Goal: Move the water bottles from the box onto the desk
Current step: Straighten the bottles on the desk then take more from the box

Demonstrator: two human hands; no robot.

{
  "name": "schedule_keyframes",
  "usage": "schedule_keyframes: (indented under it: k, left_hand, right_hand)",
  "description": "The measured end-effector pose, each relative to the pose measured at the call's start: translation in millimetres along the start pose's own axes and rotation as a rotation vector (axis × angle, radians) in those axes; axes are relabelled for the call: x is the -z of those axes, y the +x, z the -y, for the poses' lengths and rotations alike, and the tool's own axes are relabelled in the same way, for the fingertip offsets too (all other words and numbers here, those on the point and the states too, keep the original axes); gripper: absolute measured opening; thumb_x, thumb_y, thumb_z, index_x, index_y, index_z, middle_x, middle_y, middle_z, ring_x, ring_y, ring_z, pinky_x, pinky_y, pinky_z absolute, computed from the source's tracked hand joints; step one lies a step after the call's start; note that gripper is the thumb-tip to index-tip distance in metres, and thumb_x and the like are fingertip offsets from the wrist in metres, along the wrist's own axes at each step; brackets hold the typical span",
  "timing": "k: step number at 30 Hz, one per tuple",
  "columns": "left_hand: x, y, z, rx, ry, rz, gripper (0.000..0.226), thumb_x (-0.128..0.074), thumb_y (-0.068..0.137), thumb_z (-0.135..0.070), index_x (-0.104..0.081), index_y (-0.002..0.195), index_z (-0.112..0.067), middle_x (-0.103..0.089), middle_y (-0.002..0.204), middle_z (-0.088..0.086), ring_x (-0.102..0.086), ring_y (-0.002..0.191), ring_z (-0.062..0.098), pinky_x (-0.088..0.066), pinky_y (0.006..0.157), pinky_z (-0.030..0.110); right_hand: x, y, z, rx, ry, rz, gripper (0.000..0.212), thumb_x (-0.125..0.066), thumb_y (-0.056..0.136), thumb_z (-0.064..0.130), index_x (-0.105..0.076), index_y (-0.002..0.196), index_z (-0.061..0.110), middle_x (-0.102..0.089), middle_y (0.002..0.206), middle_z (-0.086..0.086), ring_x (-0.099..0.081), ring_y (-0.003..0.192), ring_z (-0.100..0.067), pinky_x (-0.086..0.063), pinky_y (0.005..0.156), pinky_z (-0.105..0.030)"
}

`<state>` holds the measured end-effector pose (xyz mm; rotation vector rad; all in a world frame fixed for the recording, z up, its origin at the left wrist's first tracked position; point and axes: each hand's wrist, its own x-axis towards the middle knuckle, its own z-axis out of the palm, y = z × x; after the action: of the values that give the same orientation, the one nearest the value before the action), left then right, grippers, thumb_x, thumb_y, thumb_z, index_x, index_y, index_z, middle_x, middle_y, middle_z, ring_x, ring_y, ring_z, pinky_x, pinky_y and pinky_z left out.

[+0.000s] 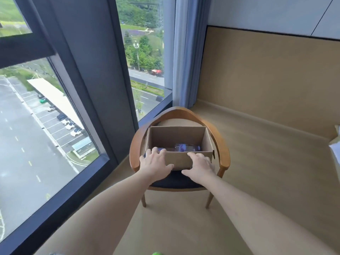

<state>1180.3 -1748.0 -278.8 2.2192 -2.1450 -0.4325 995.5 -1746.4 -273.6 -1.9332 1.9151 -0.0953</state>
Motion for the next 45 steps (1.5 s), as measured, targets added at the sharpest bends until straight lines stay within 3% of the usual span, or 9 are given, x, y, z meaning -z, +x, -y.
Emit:
schedule_keyframes:
  k: [4,18,24,30,33,37,41,45]
  left_hand:
    - [-3.3,53.1,18.1,0.006,-0.016,0.046,0.064,-0.05,0.088,-0.064,-0.043,0.142,-0.031,-0.046,0.143,0.003,-0.04,0.133,0.031,-0.039,0.099,0.051]
    - [-57.1,253.1,43.7,0.144,-0.077,0.15,0.072,-0.051,0.091,-0.065,-0.035,0.154,-0.033,-0.04,0.158,0.0,-0.037,0.144,0.03,-0.036,0.116,0.057]
    - [-81.3,325.1,34.1,0.203,-0.115,0.29,0.072,-0.056,0.095,-0.06,-0.032,0.157,-0.031,-0.034,0.164,0.001,-0.029,0.151,0.031,-0.028,0.12,0.057]
    - [-115.6,364.4,33.6,0.231,-0.081,0.448,0.074,-0.06,0.093,-0.056,-0.034,0.156,-0.028,-0.036,0.16,0.006,-0.031,0.147,0.032,-0.033,0.117,0.055]
    - [-136.4,377.3,39.9,0.25,-0.045,0.517,0.071,-0.06,0.091,-0.053,-0.038,0.153,-0.025,-0.041,0.153,0.008,-0.035,0.142,0.033,-0.036,0.111,0.052]
    - [-166.3,396.4,45.1,0.266,-0.023,0.569,0.067,-0.061,0.09,-0.048,-0.042,0.15,-0.024,-0.044,0.15,0.011,-0.034,0.14,0.036,-0.034,0.111,0.051]
    - [-195.8,419.1,48.6,0.228,-0.008,0.633,0.068,-0.067,0.087,-0.04,-0.043,0.148,-0.021,-0.044,0.15,0.01,-0.032,0.141,0.035,-0.029,0.116,0.051]
    - [-224.6,435.1,56.3,0.189,0.028,0.709,0.068,-0.069,0.089,-0.038,-0.043,0.148,-0.019,-0.042,0.155,0.008,-0.031,0.145,0.034,-0.025,0.12,0.049]
  right_hand:
    - [-6.8,45.0,5.0,-0.057,0.005,0.052,0.077,-0.069,0.086,0.052,-0.034,0.152,0.034,-0.045,0.149,-0.003,-0.041,0.134,-0.03,-0.041,0.105,-0.047]
    - [-33.4,262.6,-7.4,-0.078,-0.007,0.237,0.08,-0.071,0.085,0.05,-0.033,0.153,0.033,-0.043,0.152,-0.003,-0.041,0.136,-0.029,-0.043,0.107,-0.045]
    - [-50.9,341.6,-25.1,-0.146,0.015,0.409,0.081,-0.072,0.086,0.049,-0.033,0.154,0.032,-0.045,0.15,-0.005,-0.042,0.136,-0.031,-0.042,0.108,-0.046]
    - [-86.9,393.1,-42.3,-0.235,0.07,0.561,0.079,-0.075,0.083,0.05,-0.038,0.151,0.032,-0.048,0.146,-0.007,-0.044,0.135,-0.031,-0.043,0.107,-0.046]
    - [-107.4,417.2,-51.5,-0.375,0.238,0.61,0.08,-0.081,0.079,0.044,-0.045,0.148,0.027,-0.053,0.143,-0.009,-0.049,0.132,-0.032,-0.044,0.105,-0.041]
    - [-137.3,446.9,-59.1,-0.775,0.693,0.531,0.062,-0.087,0.076,0.033,-0.06,0.13,0.019,-0.063,0.132,-0.006,-0.058,0.116,-0.026,-0.044,0.094,-0.031]
    - [-168.3,478.5,-62.1,-1.188,1.106,0.409,0.068,-0.086,0.078,0.036,-0.051,0.133,0.015,-0.061,0.128,-0.005,-0.058,0.113,-0.026,-0.05,0.101,-0.043]
    - [-199.7,499.2,-68.9,-1.385,1.401,0.304,0.05,-0.076,0.087,0.032,-0.057,0.131,0.017,-0.065,0.122,-0.007,-0.06,0.114,-0.028,-0.049,0.091,-0.041]
